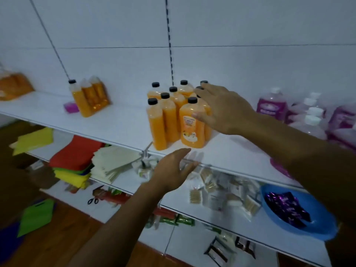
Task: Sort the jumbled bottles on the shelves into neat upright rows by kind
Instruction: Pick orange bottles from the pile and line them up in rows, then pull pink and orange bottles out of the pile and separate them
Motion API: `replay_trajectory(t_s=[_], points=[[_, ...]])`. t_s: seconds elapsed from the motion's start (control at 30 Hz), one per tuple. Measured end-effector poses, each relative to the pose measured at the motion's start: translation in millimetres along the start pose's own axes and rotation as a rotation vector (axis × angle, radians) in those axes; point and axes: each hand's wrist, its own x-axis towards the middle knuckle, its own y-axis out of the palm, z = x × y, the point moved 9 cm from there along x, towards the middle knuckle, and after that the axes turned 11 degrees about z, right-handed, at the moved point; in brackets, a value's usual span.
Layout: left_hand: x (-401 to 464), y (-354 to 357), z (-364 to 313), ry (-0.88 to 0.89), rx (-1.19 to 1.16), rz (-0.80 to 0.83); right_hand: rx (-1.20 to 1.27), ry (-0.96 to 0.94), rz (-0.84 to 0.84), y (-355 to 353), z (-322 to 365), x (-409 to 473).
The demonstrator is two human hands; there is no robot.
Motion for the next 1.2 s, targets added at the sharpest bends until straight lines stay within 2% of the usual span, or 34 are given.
replay_trajectory(t_s=[0.23,0.4,0.53,0.83,1.0,1.1,1.2], points=[[-64,-85,132,-0.117,0.061,-0.117,0.063,-0.108,-0.055,12,126,65],[-113,-152,233,-0.191,-0.04,-0.2,0.121,-0.127,-0.018,38,223,127],[-129,-194,290,-0.22,-0.072,-0.235,0.16,-0.105,0.01,56,266,169],[-90,-239,391,-0.21,-0.098,-0.245,0.351,0.005,0.055,113,310,297],[-35,-273,458,-0.244,-0.107,-0.241,0.495,0.046,0.014,137,325,404],[6,-299,482,-0.253,-0.124,-0.22,0.49,0.074,0.043,152,327,461],[47,-322,503,-0.232,-0.222,-0.252,0.49,0.138,-0.027,151,320,501]])
